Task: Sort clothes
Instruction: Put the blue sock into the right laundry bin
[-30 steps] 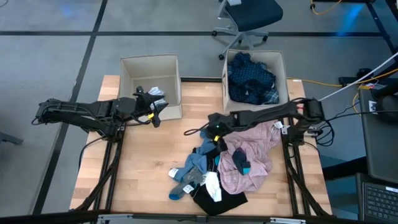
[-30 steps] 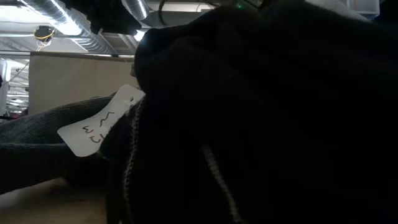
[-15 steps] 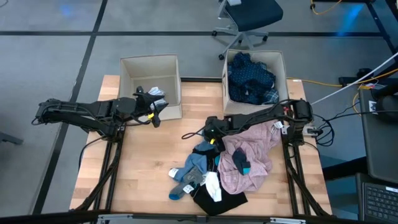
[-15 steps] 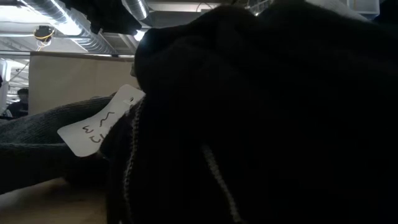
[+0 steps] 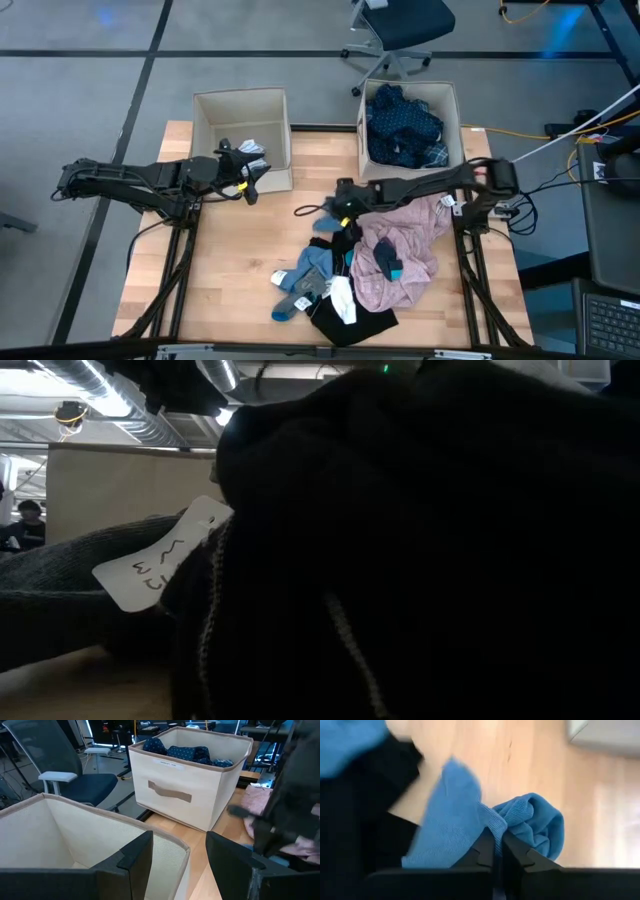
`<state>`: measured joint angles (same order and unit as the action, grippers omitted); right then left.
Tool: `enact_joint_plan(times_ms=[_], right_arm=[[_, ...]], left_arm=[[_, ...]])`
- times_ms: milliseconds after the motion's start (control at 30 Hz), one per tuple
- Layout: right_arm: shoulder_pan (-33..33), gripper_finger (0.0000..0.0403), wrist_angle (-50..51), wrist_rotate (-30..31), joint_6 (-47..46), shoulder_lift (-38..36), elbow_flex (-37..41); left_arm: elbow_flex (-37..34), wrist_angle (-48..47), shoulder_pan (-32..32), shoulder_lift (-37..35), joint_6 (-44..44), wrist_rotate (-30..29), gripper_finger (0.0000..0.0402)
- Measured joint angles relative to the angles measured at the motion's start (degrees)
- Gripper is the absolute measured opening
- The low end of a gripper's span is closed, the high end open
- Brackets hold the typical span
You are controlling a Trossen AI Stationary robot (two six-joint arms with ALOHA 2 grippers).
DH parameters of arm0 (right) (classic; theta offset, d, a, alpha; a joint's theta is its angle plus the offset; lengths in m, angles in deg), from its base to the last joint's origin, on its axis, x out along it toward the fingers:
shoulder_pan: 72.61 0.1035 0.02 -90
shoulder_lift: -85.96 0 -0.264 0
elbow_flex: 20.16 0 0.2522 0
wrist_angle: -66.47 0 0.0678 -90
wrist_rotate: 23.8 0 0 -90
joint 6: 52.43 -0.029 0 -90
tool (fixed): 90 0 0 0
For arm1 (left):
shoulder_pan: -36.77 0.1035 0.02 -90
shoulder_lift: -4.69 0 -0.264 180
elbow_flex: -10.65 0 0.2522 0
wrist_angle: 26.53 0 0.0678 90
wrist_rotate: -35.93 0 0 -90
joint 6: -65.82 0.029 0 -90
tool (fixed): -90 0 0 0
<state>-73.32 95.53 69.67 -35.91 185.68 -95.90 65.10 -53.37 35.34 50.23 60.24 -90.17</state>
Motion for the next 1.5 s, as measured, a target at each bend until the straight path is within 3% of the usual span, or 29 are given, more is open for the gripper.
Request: enact_joint_plan(times_ms=[267, 500, 767, 967, 1167, 1500], right_arm=[[-0.02, 0.0019, 2.49, 4.99, 0.7, -14.73, -0.02], [-0.07, 0.002, 2.76, 14.13, 4.83, -25.82, -0.98], [-2.16, 0.0021, 2.94, 25.39, 12.42, -33.11, -4.96], [-10.31, 0.0021, 3.3, 26.13, 14.0, -35.49, -6.91], [-22.54, 0.0021, 6.98, 25.29, 13.81, -35.57, -6.91], [-39.35, 0.0021, 17.9, 18.44, 3.34, -32.07, -6.91]], left_arm=[[0.0, 0.07, 0.0, -0.01, 0.2, 0.0, 0.0175], [0.0, 0.26, 0.01, -0.02, 0.22, 0.0, 0.0175], [0.0, 0.48, 0.0, 0.0, 0.13, 0.0, 0.0175], [0.0, 0.41, 0.0, 0.0, 0.07, 0.0, 0.0175], [0.0, 0.39, 0.0, 0.0, 0.04, 0.0, 0.0175], [0.0, 0.42, 0.0, 0.0, 0.02, 0.0, 0.0175]])
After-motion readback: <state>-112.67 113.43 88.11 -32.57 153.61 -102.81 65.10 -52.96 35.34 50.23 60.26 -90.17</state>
